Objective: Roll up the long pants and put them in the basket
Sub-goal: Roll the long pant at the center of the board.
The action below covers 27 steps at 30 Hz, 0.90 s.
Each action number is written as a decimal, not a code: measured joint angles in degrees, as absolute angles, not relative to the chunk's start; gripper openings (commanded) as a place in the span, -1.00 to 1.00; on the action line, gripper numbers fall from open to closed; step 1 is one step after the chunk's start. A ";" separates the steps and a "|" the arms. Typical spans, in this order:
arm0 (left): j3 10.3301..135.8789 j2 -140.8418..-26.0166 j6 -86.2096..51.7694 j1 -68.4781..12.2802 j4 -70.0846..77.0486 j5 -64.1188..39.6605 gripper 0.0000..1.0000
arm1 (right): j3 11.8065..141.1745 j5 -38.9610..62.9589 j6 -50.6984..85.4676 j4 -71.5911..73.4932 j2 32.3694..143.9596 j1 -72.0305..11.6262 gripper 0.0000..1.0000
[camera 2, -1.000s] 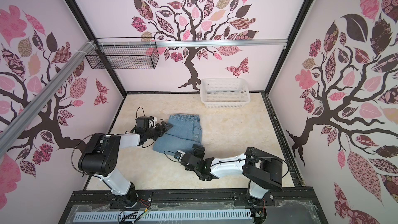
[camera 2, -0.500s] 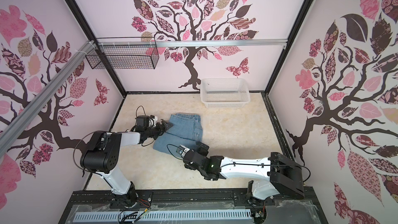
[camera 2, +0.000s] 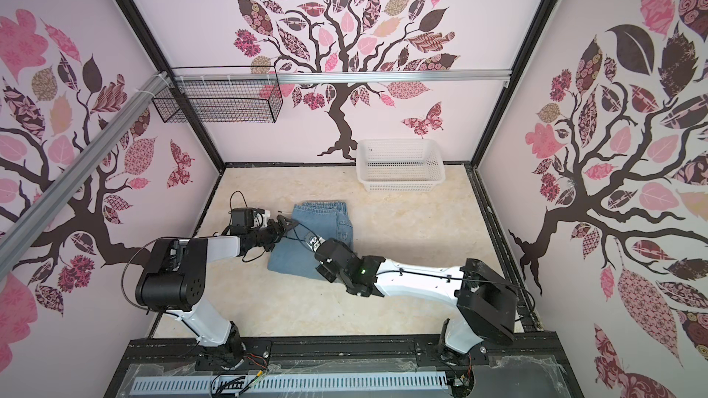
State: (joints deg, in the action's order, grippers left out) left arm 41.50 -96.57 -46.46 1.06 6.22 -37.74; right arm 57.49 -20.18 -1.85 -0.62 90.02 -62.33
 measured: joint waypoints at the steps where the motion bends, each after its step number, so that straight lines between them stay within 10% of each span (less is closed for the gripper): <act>1: 41.56 -95.81 -46.46 1.61 4.54 -37.17 0.85 | 58.24 -18.81 -0.99 -0.60 91.24 -61.43 -1.00; 27: 52.16 -92.07 -42.04 11.14 -14.44 -35.05 0.86 | 67.26 10.24 17.47 -1.17 110.80 -47.83 -1.00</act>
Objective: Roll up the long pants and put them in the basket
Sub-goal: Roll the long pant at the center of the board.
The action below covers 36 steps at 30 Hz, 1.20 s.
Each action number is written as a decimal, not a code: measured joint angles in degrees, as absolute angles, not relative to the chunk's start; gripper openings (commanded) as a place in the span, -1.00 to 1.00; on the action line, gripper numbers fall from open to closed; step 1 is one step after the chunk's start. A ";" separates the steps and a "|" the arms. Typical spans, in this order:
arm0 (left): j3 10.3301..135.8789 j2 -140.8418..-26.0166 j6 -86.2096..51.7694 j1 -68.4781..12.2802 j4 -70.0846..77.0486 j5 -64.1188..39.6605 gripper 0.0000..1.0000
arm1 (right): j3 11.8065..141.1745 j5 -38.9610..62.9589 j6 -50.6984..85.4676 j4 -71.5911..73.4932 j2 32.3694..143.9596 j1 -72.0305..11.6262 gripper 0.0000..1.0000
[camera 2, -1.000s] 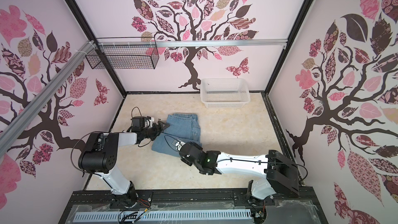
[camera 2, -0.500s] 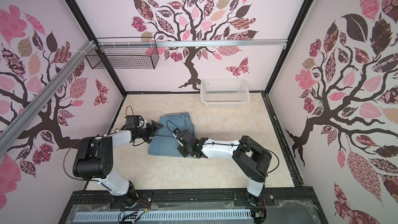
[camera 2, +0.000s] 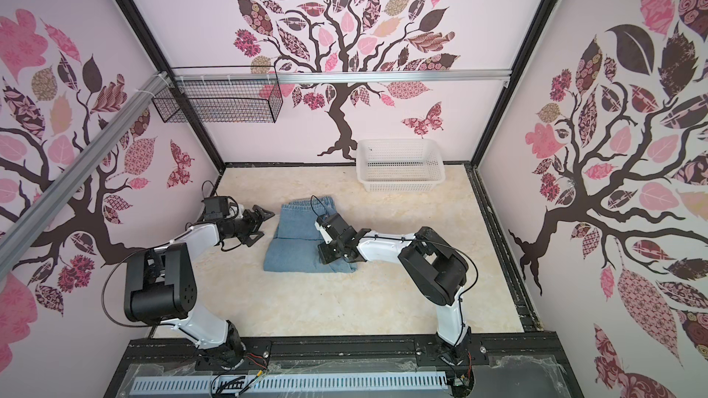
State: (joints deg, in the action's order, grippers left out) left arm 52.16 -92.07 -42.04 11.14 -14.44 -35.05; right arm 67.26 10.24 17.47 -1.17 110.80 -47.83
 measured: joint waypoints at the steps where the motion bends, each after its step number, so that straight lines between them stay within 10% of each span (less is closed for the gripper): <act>1: 51.92 -91.15 -42.17 11.29 -14.52 -35.24 0.86 | 67.61 10.41 17.82 -1.23 111.11 -47.79 -1.00; 12: 40.10 -70.00 -49.41 0.91 -11.57 -32.14 0.87 | 71.16 14.63 22.09 -0.78 114.39 -47.05 -1.00; 20: 37.36 -79.35 -53.01 0.69 -4.36 -30.22 0.86 | 68.60 14.59 22.70 1.17 112.57 -47.07 -0.94; 28: 40.53 -86.74 -53.21 0.05 1.91 -31.79 0.86 | 63.18 6.68 15.42 -0.95 104.25 -50.19 0.68; 36: 41.17 -88.18 -52.42 0.08 2.98 -32.62 0.86 | 53.80 -21.30 -9.69 3.16 96.66 -69.63 0.99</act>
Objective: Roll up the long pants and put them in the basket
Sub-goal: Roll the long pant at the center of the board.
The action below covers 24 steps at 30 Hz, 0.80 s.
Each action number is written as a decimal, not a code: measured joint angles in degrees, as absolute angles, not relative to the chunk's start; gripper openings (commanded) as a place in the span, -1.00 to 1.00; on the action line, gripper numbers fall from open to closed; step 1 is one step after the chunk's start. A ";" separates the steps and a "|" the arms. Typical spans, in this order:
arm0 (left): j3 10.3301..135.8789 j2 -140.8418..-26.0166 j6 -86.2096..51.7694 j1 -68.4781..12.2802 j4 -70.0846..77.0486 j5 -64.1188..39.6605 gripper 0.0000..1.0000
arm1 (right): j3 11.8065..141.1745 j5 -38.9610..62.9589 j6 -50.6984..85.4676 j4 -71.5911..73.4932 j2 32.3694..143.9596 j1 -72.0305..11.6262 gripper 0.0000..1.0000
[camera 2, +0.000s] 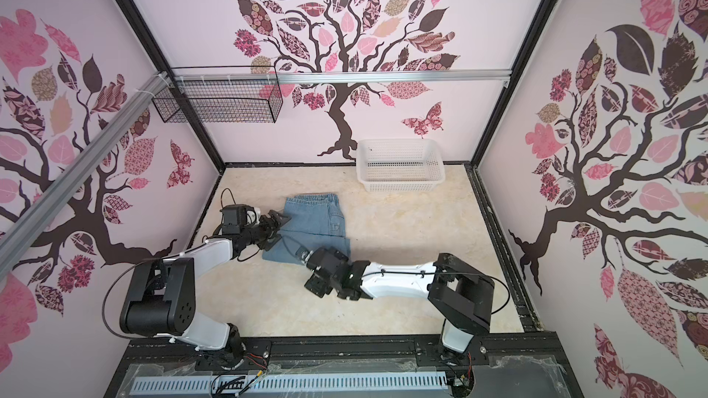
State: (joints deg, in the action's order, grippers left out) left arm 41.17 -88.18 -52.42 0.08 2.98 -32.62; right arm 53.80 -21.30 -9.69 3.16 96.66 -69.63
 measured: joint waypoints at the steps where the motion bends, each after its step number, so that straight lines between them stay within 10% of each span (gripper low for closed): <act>1: 41.25 -88.31 -52.42 0.08 3.01 -32.67 0.85 | 51.92 -24.62 -13.54 6.07 97.67 -71.66 0.99; 15: 41.74 -88.71 -51.88 0.47 2.52 -33.76 0.86 | 48.47 -42.17 -38.33 37.52 112.88 -69.08 0.92; 20: 42.30 -89.17 -51.40 0.73 2.15 -34.52 0.86 | 53.45 -36.62 -37.58 31.09 115.37 -64.18 -0.65; 24: 43.55 -89.80 -51.07 1.10 1.78 -34.74 0.86 | 57.93 -31.97 -35.24 23.20 115.35 -62.02 -1.00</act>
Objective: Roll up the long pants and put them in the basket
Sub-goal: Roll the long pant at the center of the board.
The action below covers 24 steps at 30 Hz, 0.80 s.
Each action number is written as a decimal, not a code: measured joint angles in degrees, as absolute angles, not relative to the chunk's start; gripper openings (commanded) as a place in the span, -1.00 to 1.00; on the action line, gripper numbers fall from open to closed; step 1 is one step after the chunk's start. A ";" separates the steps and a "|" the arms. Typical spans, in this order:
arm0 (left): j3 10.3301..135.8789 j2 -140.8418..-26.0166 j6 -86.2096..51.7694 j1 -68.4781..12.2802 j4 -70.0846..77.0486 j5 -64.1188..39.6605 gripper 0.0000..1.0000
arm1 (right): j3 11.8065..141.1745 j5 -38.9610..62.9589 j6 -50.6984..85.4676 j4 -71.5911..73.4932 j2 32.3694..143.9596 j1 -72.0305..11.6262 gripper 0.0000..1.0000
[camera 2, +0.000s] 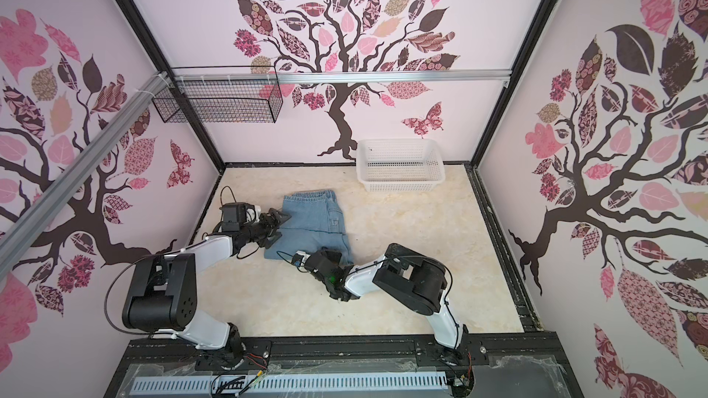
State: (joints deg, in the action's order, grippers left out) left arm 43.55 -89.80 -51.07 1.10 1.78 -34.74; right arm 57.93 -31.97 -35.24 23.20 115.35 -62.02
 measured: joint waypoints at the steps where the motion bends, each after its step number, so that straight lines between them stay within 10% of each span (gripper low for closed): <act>1: 43.99 -89.84 -51.05 1.26 1.32 -34.81 0.86 | 58.70 -30.59 -34.17 21.32 115.02 -61.71 -1.00; 24: 45.56 -63.35 -45.60 3.97 -22.15 -33.89 0.87 | 77.87 16.53 0.01 -28.08 109.89 -57.65 -1.00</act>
